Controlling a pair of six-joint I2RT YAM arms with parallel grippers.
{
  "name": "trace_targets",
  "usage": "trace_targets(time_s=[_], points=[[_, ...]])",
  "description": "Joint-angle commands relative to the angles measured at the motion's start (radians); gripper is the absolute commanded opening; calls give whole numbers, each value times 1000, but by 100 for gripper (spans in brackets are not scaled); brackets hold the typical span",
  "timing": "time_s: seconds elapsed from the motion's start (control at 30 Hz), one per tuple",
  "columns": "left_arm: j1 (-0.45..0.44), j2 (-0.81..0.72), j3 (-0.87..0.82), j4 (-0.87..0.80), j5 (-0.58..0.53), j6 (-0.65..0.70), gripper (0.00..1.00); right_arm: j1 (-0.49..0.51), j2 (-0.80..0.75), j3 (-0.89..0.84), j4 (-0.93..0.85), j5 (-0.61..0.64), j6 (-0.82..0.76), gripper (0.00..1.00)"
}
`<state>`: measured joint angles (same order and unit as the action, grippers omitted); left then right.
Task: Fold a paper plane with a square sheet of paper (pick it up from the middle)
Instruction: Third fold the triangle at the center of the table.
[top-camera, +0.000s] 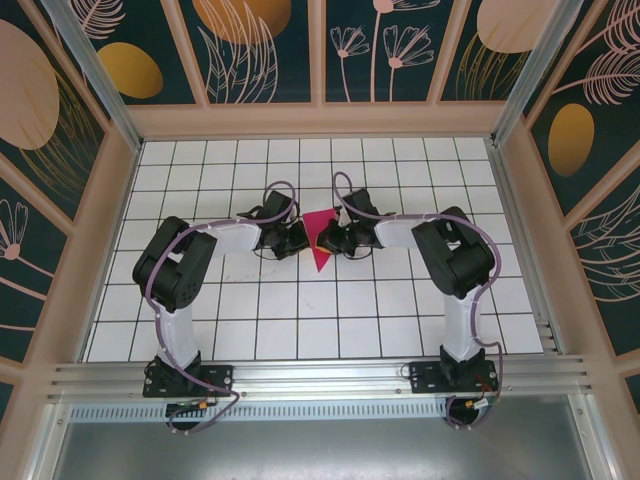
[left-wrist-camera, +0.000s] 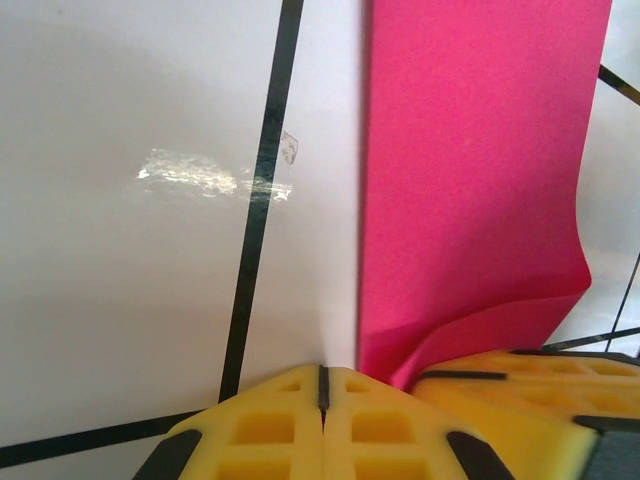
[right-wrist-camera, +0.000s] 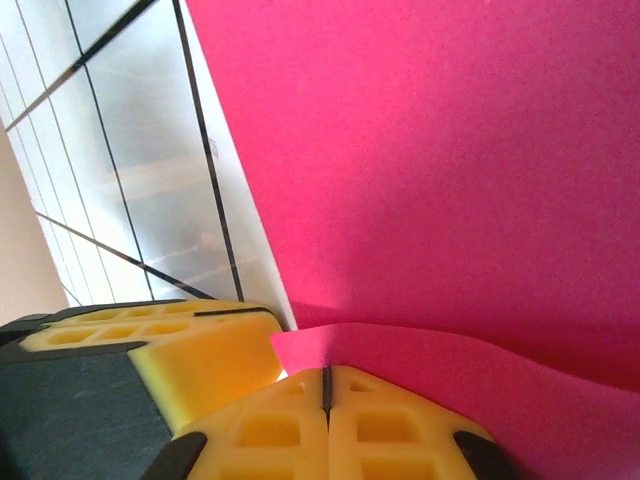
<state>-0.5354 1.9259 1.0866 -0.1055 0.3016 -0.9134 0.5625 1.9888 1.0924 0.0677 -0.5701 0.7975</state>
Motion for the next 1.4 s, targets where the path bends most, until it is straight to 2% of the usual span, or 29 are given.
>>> trace_targets(time_s=[0.0,0.27,0.47,0.73,1.03,1.13,1.23,1.37], points=[[-4,45,20,-49,-41,31,0,-10,-71,-28,17,-1,-18,0],[-5,12,27,-40,-37,39,0,-9,-50,-48,2,20,-25,0],[-5,-67,-20,47,7,31,1,-10,-33,-35,1,30,-25,0],[-5,-106,-69,161,59,15,16,-10,-33,-40,2,37,-18,0],[-5,-83,-69,198,91,34,24,-9,-37,-42,4,35,-16,0],[-4,-67,-65,207,104,45,24,-9,-38,-43,4,36,-15,0],[-5,-46,-54,203,113,57,19,-10,-39,-45,5,33,-14,0],[-5,-35,-52,181,87,80,19,-10,-40,-46,4,35,-14,0]])
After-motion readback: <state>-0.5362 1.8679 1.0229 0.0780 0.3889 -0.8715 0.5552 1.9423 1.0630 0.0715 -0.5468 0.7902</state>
